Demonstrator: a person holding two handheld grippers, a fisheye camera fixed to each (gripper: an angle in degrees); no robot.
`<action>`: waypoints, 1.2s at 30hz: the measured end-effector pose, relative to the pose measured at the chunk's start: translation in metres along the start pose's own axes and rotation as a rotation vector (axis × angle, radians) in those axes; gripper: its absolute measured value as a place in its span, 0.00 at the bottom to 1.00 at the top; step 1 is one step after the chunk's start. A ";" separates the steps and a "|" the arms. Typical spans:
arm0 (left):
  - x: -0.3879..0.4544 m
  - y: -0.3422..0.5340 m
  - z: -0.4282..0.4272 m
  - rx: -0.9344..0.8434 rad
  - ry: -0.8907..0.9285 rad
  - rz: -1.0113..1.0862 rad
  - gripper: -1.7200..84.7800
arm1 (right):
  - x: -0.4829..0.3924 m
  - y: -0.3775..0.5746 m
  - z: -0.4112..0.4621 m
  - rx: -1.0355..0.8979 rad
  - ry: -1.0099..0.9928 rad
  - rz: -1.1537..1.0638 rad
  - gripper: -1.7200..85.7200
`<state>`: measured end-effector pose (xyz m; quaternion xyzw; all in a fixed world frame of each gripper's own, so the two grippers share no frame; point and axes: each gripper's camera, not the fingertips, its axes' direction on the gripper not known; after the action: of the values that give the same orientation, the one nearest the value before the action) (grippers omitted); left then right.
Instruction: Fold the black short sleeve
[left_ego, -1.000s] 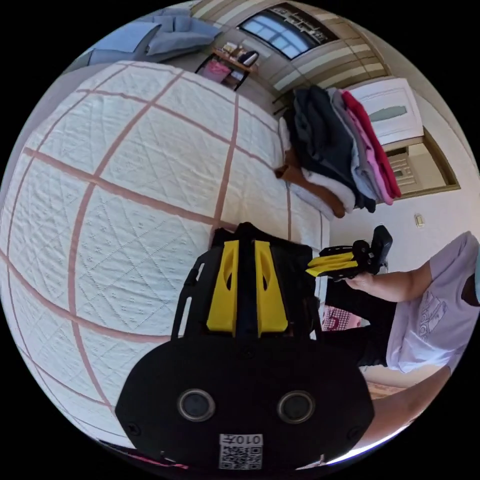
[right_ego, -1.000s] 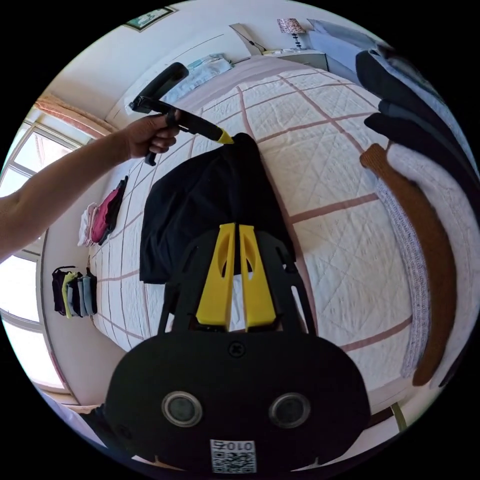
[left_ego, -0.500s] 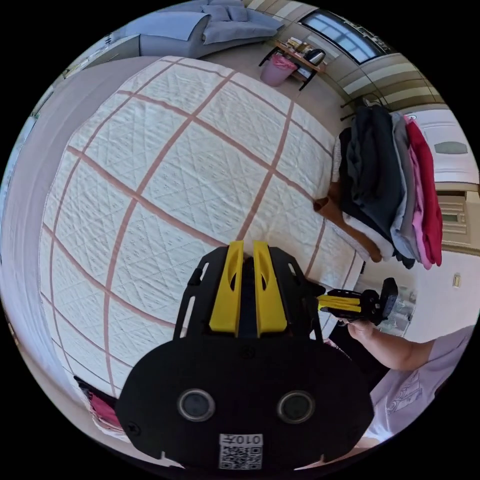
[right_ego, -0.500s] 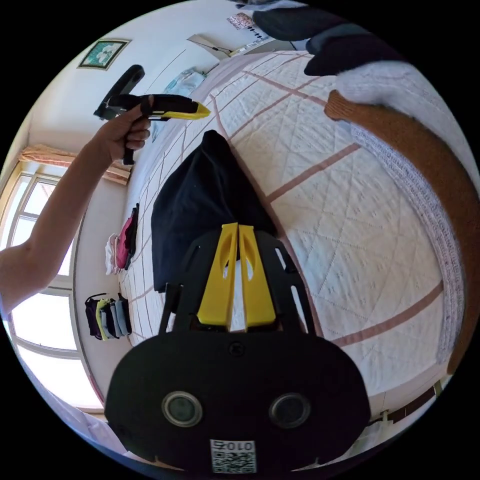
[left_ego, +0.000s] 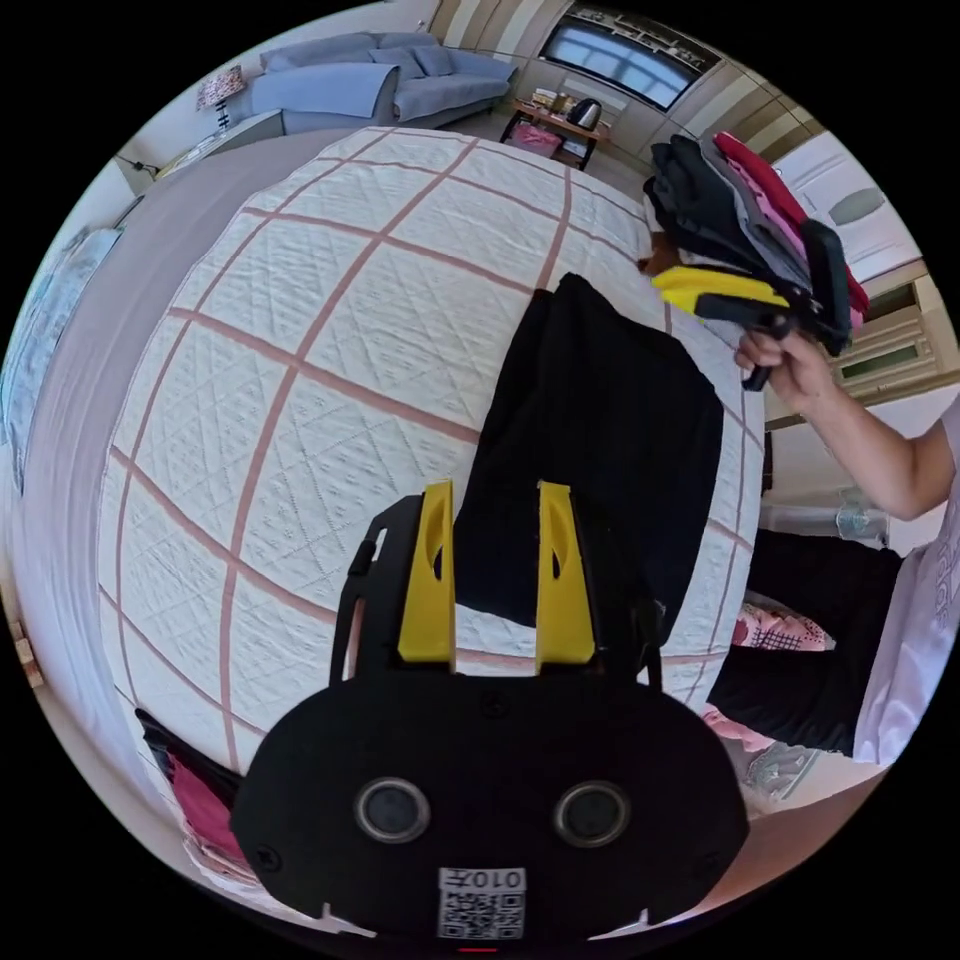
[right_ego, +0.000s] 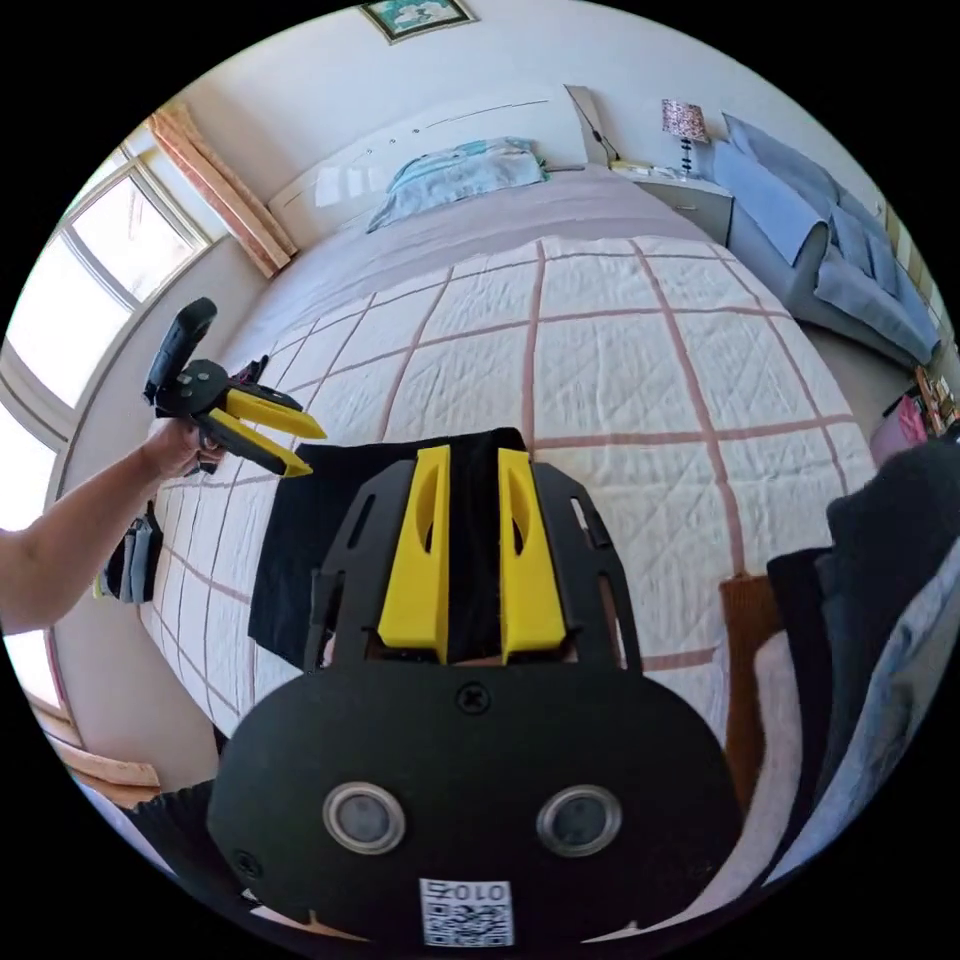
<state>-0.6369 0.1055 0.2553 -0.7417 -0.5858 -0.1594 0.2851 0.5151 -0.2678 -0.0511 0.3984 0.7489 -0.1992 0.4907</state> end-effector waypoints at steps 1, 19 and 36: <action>-0.002 0.003 0.005 -0.006 -0.006 -0.003 0.10 | -0.002 -0.018 0.021 -0.047 -0.007 -0.008 0.09; -0.025 0.103 0.015 0.214 0.131 -0.280 0.07 | -0.037 -0.033 0.092 -0.180 0.314 0.010 0.05; 0.252 0.104 0.092 0.290 -0.066 0.001 0.13 | -0.073 0.108 0.084 -0.130 -0.119 0.260 0.10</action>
<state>-0.4794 0.3418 0.3021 -0.6977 -0.6115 -0.0486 0.3700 0.6639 -0.2894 -0.0123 0.4467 0.6720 -0.1085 0.5805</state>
